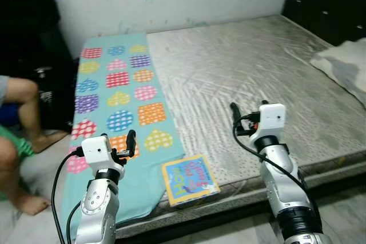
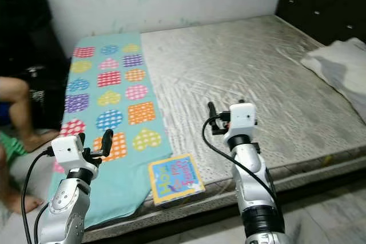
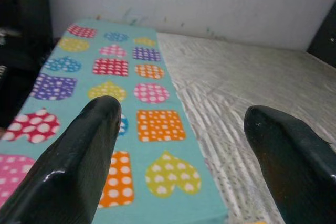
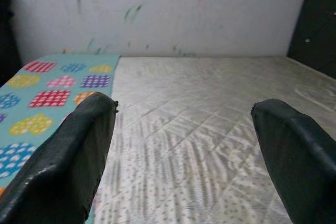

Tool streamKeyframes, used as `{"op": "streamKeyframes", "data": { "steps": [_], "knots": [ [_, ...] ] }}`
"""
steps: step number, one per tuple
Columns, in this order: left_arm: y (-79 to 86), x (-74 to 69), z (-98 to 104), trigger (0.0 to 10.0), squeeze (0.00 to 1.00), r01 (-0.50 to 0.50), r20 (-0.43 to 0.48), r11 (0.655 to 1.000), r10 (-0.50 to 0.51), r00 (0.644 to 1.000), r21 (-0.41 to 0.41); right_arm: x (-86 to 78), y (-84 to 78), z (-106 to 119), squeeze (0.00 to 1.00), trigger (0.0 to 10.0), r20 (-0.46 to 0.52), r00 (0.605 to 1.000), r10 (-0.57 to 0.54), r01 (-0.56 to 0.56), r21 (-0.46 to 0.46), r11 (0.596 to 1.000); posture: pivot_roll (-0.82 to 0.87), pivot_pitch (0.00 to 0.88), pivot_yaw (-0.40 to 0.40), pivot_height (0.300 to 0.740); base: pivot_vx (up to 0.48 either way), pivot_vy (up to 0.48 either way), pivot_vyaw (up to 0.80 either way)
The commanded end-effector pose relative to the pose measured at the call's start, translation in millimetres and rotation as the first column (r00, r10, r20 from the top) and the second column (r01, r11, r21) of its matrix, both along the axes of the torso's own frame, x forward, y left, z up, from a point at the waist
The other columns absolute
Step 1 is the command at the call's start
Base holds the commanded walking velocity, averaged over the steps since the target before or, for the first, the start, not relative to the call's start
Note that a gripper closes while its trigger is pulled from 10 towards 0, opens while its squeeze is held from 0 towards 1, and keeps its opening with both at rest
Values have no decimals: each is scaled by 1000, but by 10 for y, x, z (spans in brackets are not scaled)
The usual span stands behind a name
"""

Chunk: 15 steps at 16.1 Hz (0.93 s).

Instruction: Clean up the room

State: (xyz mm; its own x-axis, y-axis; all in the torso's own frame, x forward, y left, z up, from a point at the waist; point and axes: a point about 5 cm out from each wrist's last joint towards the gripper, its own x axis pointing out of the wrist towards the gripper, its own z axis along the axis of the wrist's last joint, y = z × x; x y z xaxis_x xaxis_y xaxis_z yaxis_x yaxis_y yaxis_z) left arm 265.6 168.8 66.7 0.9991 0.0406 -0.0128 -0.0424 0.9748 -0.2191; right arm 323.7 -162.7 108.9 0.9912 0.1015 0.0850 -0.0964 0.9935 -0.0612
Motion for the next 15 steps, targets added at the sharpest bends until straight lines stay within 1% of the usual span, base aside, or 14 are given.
{"op": "streamKeyframes", "data": {
  "steps": [1,3,4,5,8,11,15],
  "knots": [
    [27,2,38,10000,0,-10,16,1000,10,1000,10,24,17,14,0,10000,-6,1000,7,-7,-4,1000,-37,0,27,740,0,0,0],
    [50,-18,33,10000,0,-20,15,1000,19,1000,12,35,50,19,0,10000,-5,1000,21,-21,-7,1000,-27,0,19,740,0,0,0],
    [110,-34,45,10000,0,-40,14,999,39,999,17,38,137,15,0,10000,-14,999,45,-44,11,999,-31,0,27,740,0,0,-475],
    [110,-24,57,10000,0,-40,16,999,39,999,17,34,139,9,0,10000,-16,999,44,-44,13,999,-35,0,30,740,0,0,-800],
    [47,19,90,10000,0,-11,19,1000,11,1000,13,7,50,-13,0,10000,-16,1000,11,-10,7,1000,-51,0,48,740,0,0,-800],
    [46,18,96,10000,0,-5,17,1000,5,1000,15,-16,47,-17,0,10000,-12,1000,5,-5,8,1000,-52,0,54,740,0,0,-694],
    [64,-7,94,10000,0,-11,7,1000,11,1000,18,-42,76,-22,0,10000,-8,1000,15,-15,10,1000,-48,11,57,740,0,0,0]
  ]
}}
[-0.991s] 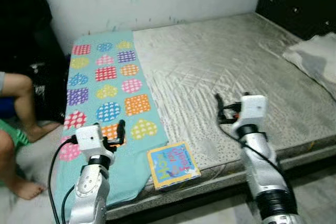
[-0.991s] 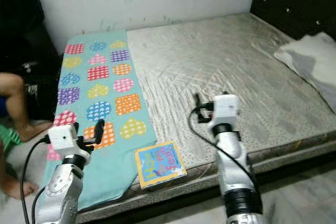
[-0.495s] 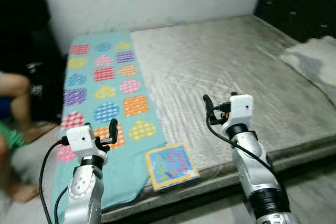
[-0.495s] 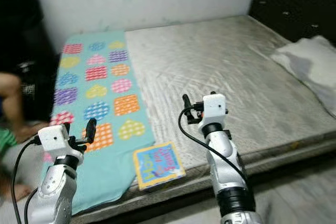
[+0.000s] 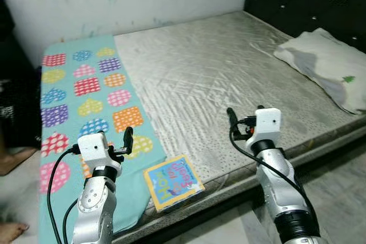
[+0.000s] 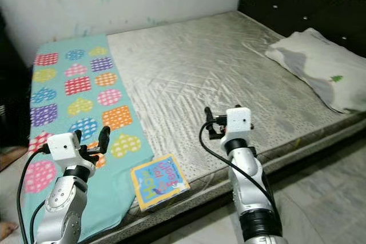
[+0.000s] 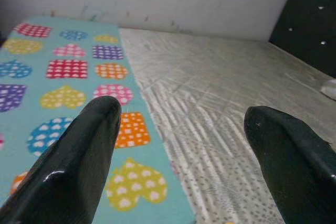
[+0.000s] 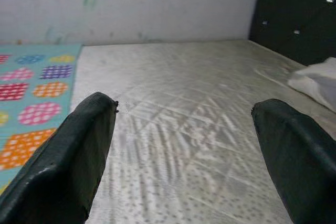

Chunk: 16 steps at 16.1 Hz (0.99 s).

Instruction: Clean up the room

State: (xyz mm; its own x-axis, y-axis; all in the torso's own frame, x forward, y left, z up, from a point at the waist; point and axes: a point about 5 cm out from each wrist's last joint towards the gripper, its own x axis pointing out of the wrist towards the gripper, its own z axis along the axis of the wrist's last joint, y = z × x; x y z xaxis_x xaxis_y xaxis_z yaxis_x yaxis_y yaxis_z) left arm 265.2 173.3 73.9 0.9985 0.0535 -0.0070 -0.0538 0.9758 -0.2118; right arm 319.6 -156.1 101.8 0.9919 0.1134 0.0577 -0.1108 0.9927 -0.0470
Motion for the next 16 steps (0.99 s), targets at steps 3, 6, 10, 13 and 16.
{"op": "streamKeyframes", "data": {
  "steps": [3,6,10,13,16],
  "knots": [
    [22,-25,10,10000,0,-2,-6,1000,2,1000,9,-29,21,32,0,10000,16,1000,9,-9,1,1000,-46,17,59,740,0,0,0],
    [43,-23,11,10000,0,-7,-11,1000,7,1000,5,-31,42,20,0,10000,13,1000,14,-14,6,1000,-42,15,62,716,0,0,0],
    [96,-1,36,10000,0,-37,-7,999,37,999,2,-25,24,43,0,10000,22,1000,15,-15,5,1000,-46,17,64,681,0,0,0],
    [112,7,26,10000,0,-49,-13,999,49,999,-1,-20,11,41,0,10000,20,1000,14,-15,4,1000,-50,16,60,681,0,0,0],
    [100,17,30,10000,0,-51,-11,999,51,999,-6,-20,18,46,0,10000,23,999,24,-24,0,1000,-53,13,58,681,0,0,0]
  ]
}}
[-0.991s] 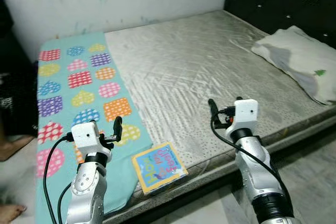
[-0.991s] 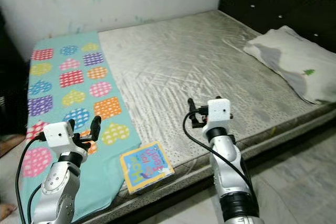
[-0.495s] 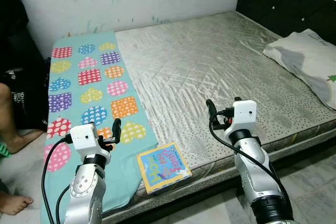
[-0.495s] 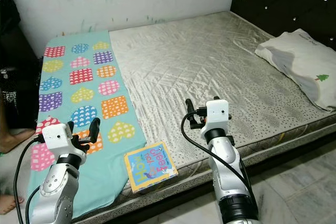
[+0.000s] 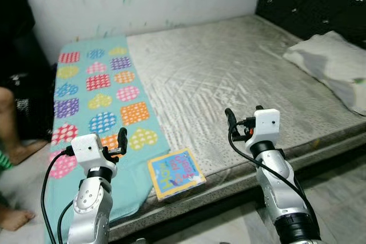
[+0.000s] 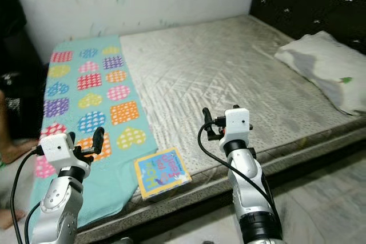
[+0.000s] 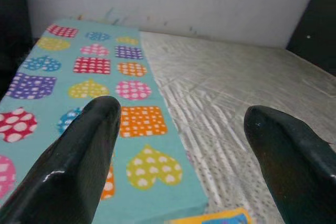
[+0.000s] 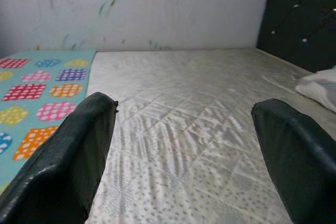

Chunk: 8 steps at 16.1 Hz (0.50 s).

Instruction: Clean up the room

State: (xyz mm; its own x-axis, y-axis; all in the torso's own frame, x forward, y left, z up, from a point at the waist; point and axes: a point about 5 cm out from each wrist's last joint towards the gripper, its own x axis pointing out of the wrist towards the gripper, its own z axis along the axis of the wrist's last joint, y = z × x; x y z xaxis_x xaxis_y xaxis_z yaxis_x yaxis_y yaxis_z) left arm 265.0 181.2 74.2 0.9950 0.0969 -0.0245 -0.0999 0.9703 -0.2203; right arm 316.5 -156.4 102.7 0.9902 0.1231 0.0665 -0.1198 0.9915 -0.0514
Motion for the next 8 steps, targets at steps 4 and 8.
{"op": "streamKeyframes", "data": {
  "steps": [4,8],
  "knots": [
    [16,28,28,10000,0,-13,5,1000,13,1000,1,15,24,38,0,10000,12,1000,22,-22,-3,1000,-54,12,54,656,0,0,0],
    [39,38,34,10000,0,-36,7,999,35,999,11,25,-3,34,0,10000,10,1000,16,-15,-14,1000,-53,11,53,648,0,0,0]
  ]
}}
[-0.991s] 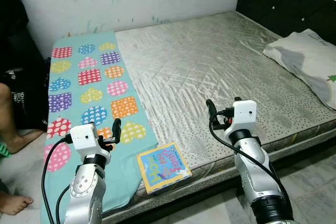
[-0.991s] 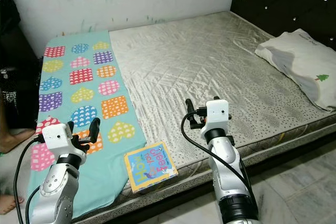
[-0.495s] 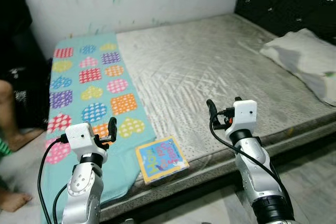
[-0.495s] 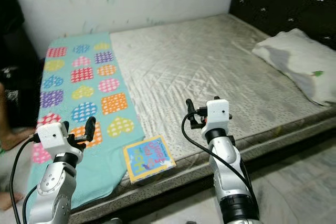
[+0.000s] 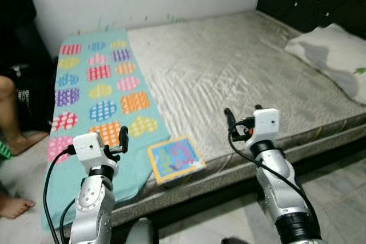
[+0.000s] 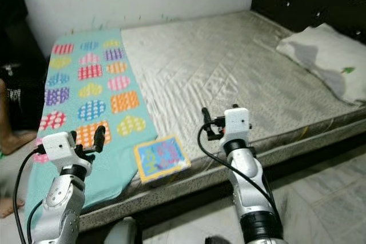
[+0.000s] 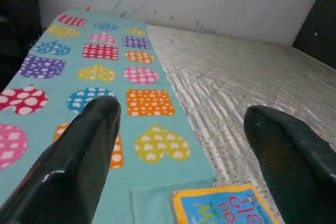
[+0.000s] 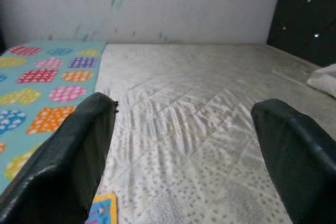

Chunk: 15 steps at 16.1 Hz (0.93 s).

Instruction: Clean up the room

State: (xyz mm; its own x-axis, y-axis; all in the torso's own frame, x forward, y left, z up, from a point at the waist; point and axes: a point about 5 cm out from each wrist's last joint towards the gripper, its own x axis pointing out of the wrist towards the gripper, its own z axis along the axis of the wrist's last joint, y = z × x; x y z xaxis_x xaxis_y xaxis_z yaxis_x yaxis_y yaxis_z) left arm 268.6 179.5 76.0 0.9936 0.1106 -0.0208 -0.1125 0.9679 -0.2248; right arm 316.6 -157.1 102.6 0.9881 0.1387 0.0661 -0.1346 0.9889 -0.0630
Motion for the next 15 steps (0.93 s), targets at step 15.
{"op": "streamKeyframes", "data": {
  "steps": [15],
  "knots": [
    [83,-6,34,10000,0,-40,19,999,40,999,-21,17,-2,16,0,10000,4,1000,8,-8,-15,1000,-60,17,52,648,0,0,0]
  ]
}}
